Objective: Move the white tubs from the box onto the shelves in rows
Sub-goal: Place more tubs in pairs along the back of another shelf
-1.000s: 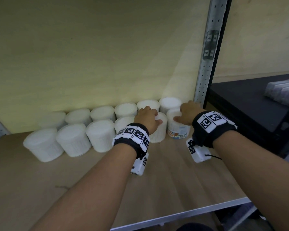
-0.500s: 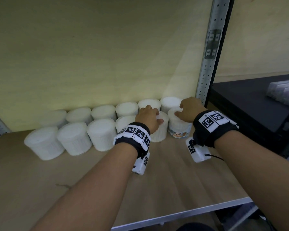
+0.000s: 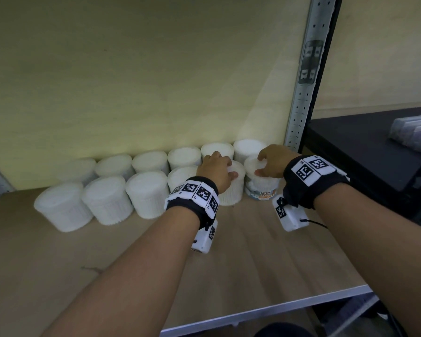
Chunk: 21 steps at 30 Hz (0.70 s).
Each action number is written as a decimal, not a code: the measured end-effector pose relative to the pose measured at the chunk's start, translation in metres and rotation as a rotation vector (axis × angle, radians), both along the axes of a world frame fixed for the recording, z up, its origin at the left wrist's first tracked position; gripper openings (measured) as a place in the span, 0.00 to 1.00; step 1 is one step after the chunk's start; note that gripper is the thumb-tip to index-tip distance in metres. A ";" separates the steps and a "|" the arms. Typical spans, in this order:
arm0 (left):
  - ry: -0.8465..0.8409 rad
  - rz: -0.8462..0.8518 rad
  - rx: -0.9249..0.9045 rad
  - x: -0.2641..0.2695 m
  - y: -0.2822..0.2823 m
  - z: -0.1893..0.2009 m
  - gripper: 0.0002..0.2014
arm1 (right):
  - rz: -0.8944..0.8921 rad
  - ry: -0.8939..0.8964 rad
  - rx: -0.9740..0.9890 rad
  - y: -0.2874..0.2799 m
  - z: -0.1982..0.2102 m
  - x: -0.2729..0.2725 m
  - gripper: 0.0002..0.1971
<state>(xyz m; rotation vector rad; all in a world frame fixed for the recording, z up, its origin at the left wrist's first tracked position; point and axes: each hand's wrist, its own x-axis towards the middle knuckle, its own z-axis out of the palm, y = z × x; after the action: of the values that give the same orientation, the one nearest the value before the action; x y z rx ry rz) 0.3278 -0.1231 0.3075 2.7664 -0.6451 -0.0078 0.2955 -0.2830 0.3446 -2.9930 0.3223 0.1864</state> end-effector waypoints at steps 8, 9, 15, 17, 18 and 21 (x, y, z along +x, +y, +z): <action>0.012 0.004 0.001 -0.001 0.000 0.001 0.22 | 0.071 0.014 0.023 -0.002 0.005 -0.006 0.27; 0.015 0.004 0.003 -0.001 0.000 0.002 0.22 | 0.074 0.014 0.028 -0.003 0.005 -0.006 0.27; 0.043 -0.015 0.019 -0.002 0.000 0.006 0.22 | 0.086 0.002 0.036 -0.005 0.005 -0.008 0.27; 0.070 -0.036 0.016 -0.002 0.001 0.009 0.22 | 0.089 0.001 0.033 -0.006 0.005 -0.008 0.27; 0.085 -0.048 0.013 -0.002 0.002 0.011 0.22 | 0.090 0.000 0.029 -0.005 0.005 -0.008 0.27; 0.124 -0.092 0.001 -0.003 0.004 0.016 0.21 | 0.089 -0.006 0.022 -0.004 0.005 -0.008 0.27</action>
<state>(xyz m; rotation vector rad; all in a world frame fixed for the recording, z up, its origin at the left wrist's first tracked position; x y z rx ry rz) 0.3245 -0.1191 0.3239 2.7087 -0.7384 -0.1975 0.2879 -0.2872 0.3495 -2.9878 0.1847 0.1879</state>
